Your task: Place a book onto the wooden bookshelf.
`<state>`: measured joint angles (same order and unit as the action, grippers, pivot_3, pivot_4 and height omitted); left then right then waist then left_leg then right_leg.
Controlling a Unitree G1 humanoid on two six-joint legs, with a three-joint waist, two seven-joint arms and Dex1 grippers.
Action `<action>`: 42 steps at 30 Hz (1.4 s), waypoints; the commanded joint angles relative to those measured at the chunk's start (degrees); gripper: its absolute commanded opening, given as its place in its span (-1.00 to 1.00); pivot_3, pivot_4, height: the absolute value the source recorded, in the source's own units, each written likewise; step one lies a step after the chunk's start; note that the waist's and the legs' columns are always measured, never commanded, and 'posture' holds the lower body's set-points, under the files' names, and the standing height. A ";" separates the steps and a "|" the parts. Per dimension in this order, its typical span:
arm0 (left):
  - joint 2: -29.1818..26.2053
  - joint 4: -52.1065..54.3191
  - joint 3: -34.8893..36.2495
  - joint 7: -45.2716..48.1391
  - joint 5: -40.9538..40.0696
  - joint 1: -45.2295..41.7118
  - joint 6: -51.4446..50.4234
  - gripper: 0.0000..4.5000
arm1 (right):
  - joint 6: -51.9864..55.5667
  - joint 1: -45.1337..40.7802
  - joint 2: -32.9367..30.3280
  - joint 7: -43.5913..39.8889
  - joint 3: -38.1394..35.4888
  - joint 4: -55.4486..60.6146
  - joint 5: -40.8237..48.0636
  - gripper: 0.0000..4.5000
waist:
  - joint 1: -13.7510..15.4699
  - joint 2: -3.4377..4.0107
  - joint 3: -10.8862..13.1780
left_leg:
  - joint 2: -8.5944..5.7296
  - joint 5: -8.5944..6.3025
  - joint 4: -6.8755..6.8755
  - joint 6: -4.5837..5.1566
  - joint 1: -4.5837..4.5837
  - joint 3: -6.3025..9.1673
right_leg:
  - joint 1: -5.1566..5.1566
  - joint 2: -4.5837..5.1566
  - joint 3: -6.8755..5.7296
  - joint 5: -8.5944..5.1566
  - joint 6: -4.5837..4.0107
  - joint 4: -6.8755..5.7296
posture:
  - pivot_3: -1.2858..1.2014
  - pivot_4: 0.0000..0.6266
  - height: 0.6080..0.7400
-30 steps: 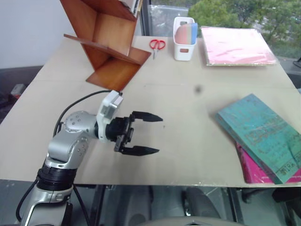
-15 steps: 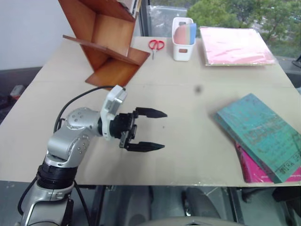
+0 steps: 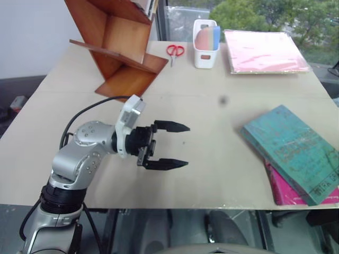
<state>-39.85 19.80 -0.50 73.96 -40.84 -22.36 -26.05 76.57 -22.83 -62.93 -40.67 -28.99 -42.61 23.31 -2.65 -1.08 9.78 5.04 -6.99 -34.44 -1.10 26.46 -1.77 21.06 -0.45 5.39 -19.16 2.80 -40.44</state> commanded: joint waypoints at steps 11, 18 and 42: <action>-0.80 2.25 1.10 -0.23 -1.99 -0.69 0.02 1.00 | 15.93 9.99 12.96 3.47 -6.43 25.65 10.56 -0.98 | -0.13 -0.55 -0.27 | 0.13 -0.03 0.15 0.01 -0.55 0.08 | -0.77 -0.09 -0.08 0.00 0.00 0.52 | 0.03 -0.52 1.00; -0.51 2.16 0.87 -0.11 -1.98 -0.48 0.33 1.00 | 15.93 9.00 17.68 10.10 -7.83 29.92 19.12 -0.98 | -1.40 -0.79 -0.41 | 0.16 -0.04 0.20 0.02 -0.64 0.09 | -0.83 -0.11 -0.08 0.00 0.00 0.53 | 0.03 -0.52 1.00; -9.34 2.09 8.44 3.39 1.46 9.63 5.52 1.00 | 15.93 -5.68 38.37 33.93 -2.78 29.60 33.70 -0.98 | -3.03 -0.87 -0.41 | 0.38 -0.05 0.51 0.02 -0.69 -0.15 | -0.53 -0.24 0.16 -0.01 -0.08 0.57 | 0.03 -0.52 1.00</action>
<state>-47.73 20.45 5.67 76.38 -40.48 -13.85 -22.92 91.08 -27.90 -26.33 -7.75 -34.44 -11.38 56.33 -5.69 -1.95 9.37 5.41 -7.04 -33.87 -1.08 25.83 -1.96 20.57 -0.68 5.57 -19.17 2.72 -39.87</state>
